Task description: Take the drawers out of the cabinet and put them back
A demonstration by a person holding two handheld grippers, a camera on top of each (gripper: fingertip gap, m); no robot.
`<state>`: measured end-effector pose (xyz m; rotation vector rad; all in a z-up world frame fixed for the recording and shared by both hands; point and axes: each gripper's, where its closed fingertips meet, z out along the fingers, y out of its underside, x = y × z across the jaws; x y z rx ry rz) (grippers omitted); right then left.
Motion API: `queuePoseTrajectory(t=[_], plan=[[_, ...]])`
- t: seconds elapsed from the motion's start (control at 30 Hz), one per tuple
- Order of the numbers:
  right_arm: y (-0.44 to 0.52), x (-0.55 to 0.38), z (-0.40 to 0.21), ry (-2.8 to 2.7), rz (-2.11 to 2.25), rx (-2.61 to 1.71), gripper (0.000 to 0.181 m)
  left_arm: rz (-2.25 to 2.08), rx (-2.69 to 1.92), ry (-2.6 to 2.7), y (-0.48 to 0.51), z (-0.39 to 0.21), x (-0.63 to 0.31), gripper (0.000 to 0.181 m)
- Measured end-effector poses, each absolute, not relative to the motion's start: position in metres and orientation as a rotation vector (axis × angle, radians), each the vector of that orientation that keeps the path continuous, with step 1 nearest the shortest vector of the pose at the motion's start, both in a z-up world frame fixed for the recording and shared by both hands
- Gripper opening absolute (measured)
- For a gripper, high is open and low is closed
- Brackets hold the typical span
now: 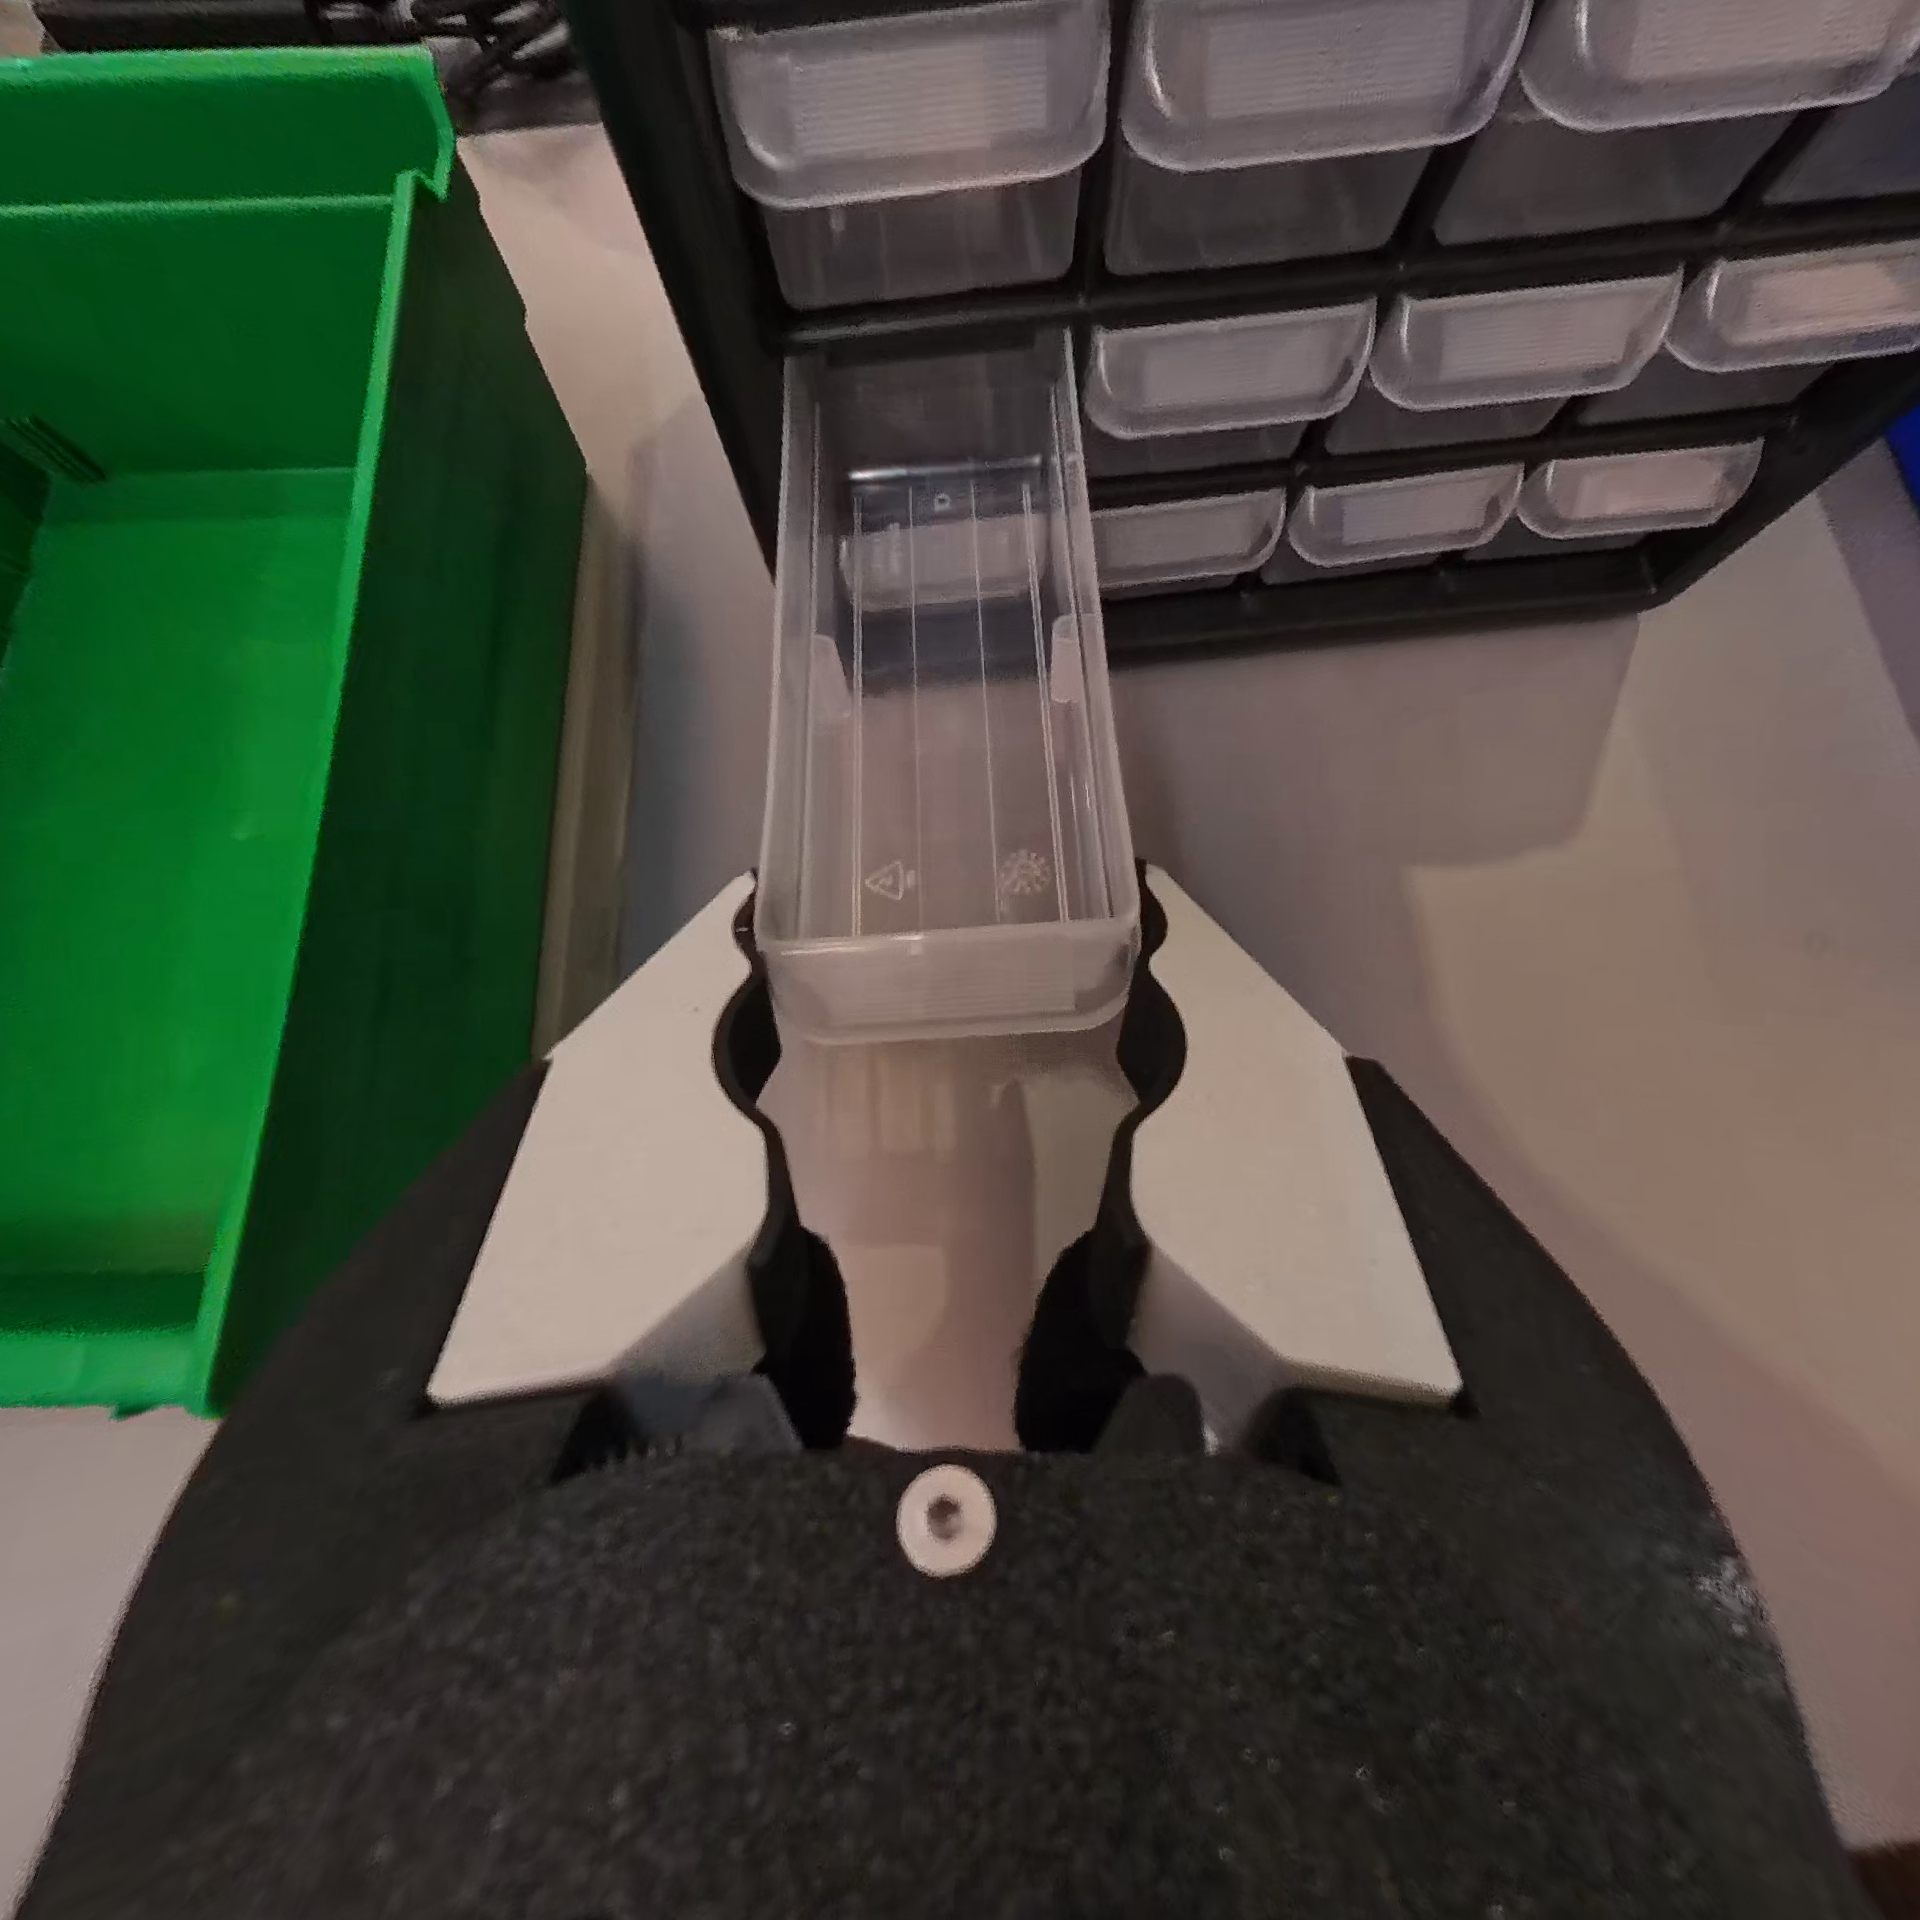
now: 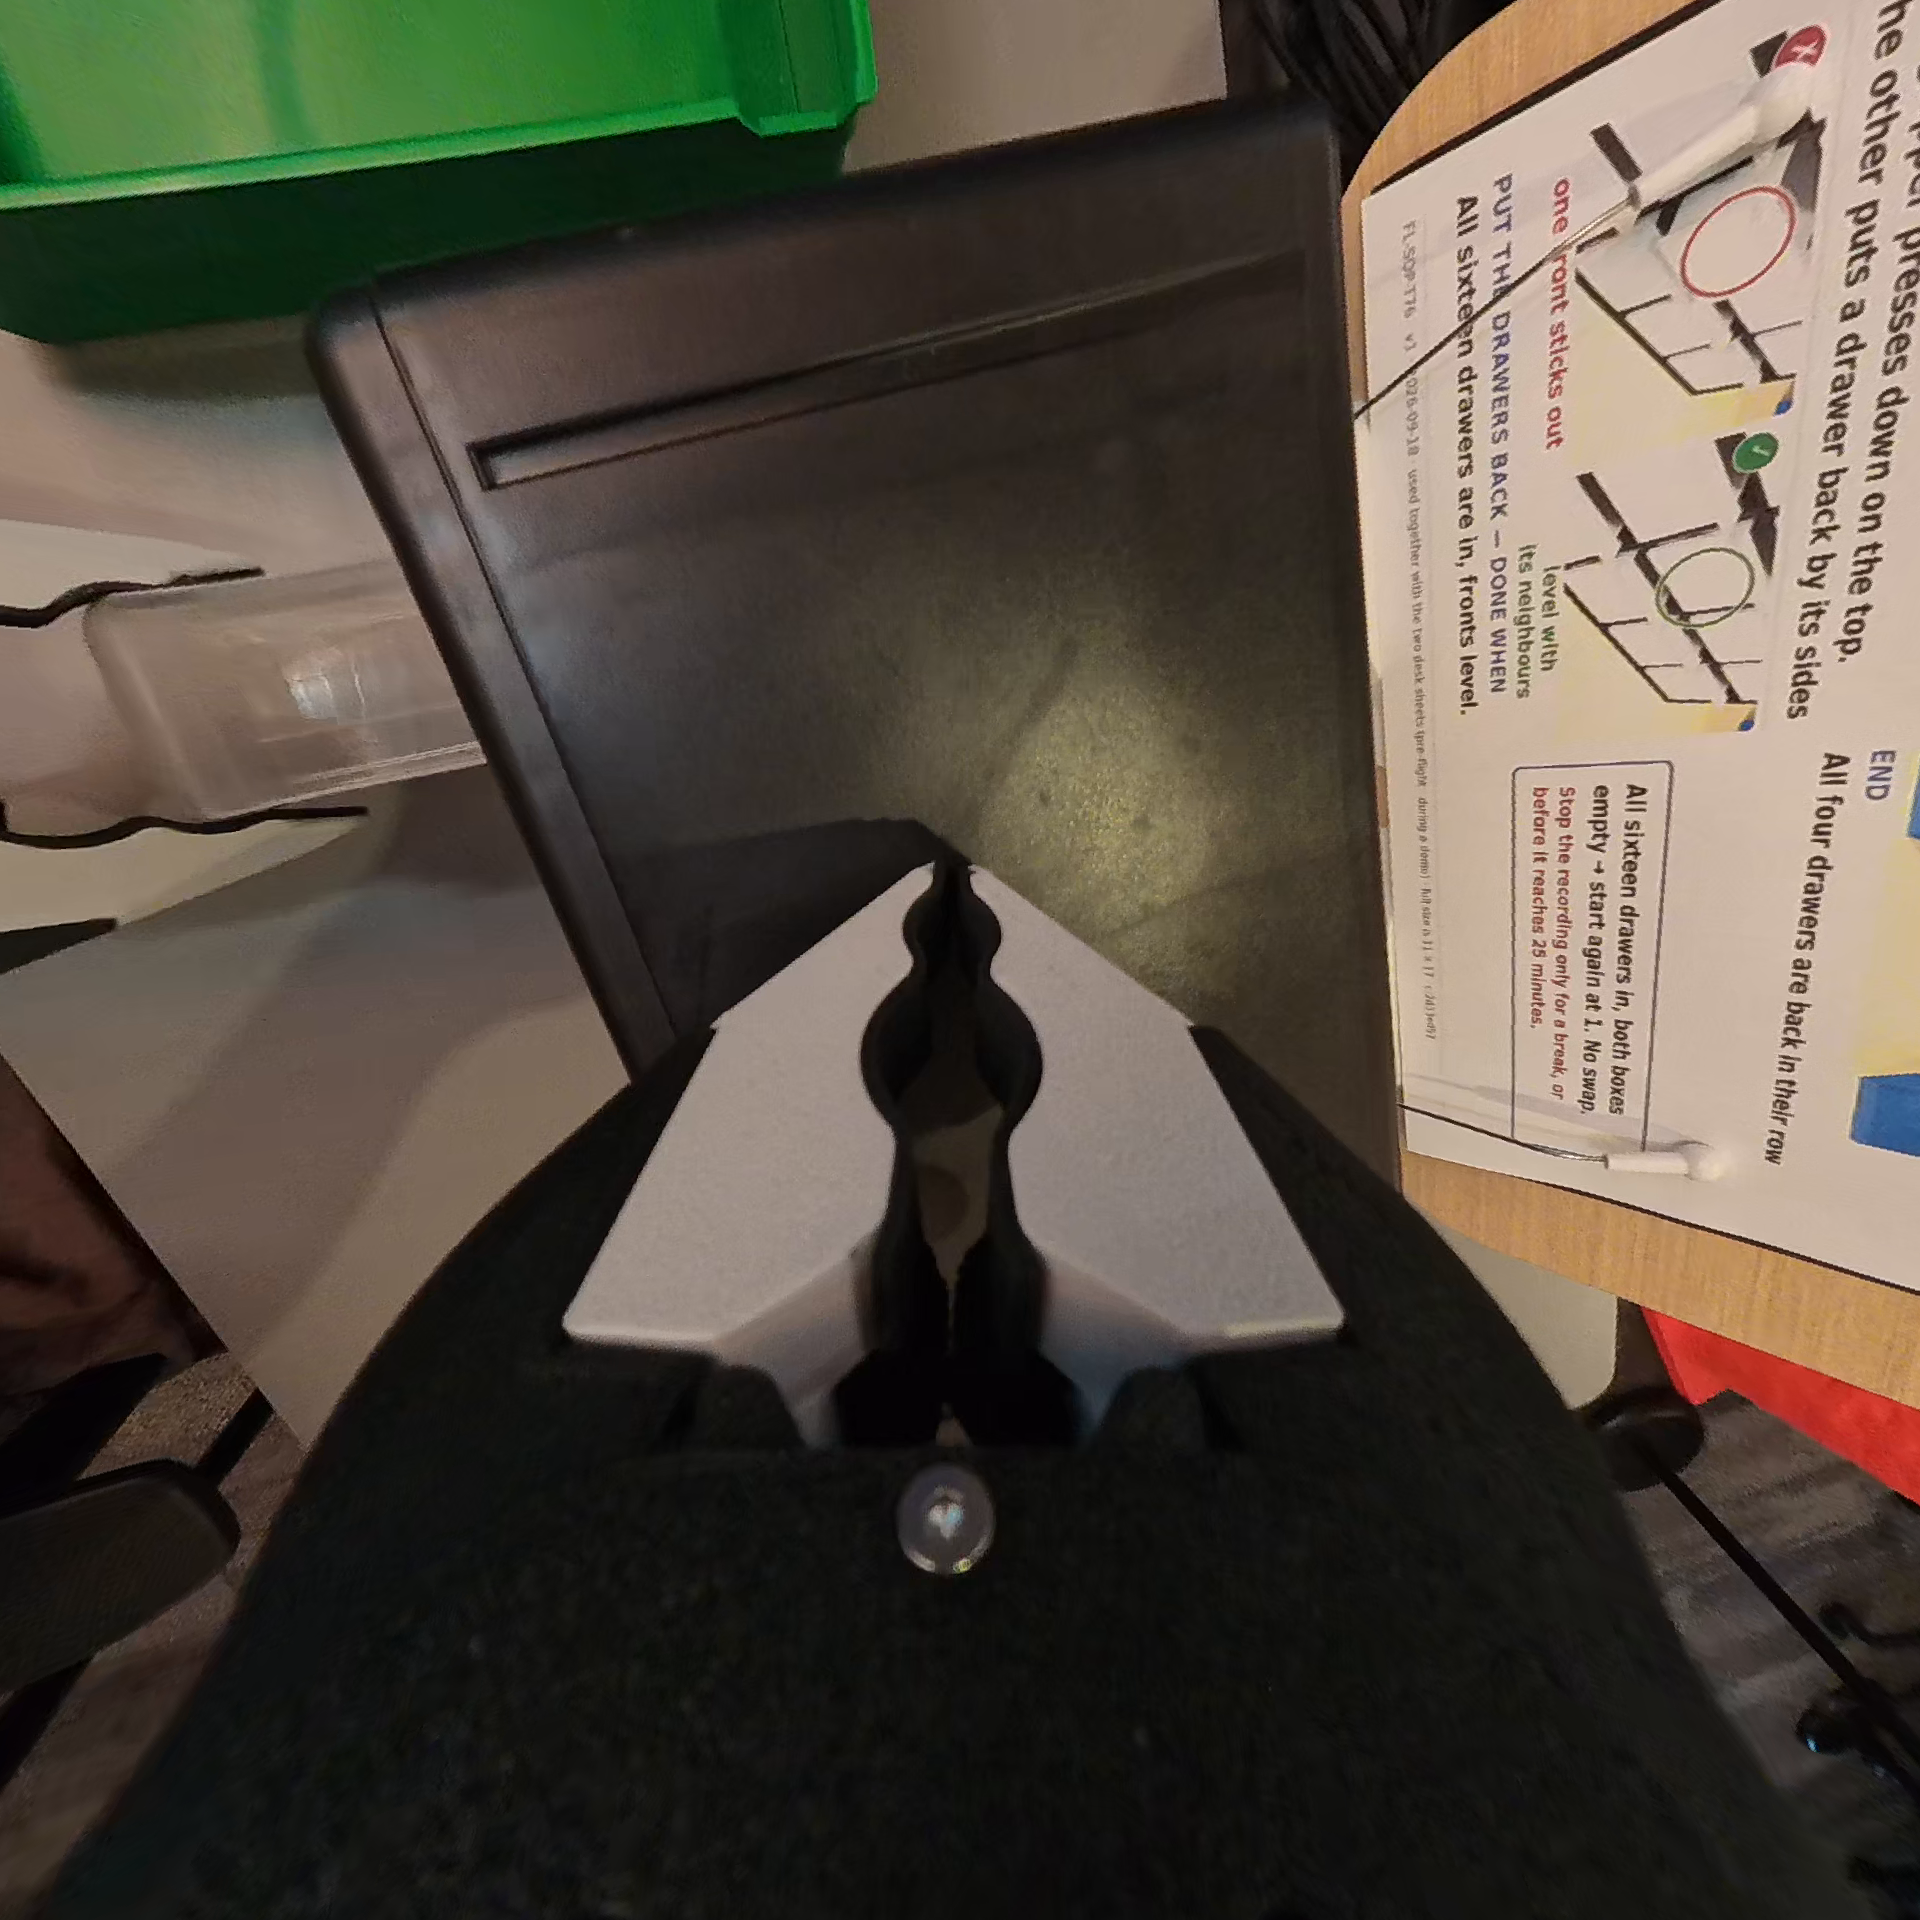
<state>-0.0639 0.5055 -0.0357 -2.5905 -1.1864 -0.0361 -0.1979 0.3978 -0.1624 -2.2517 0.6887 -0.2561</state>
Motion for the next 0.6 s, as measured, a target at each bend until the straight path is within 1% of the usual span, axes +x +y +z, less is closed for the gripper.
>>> queuePoseTrajectory(t=[0.6], plan=[[0.508, -0.062, -0.036, -1.188, -0.02, -2.629, 0.0, -0.243, -2.118, 0.629, 0.476, -0.177, -0.155, 0.065]])
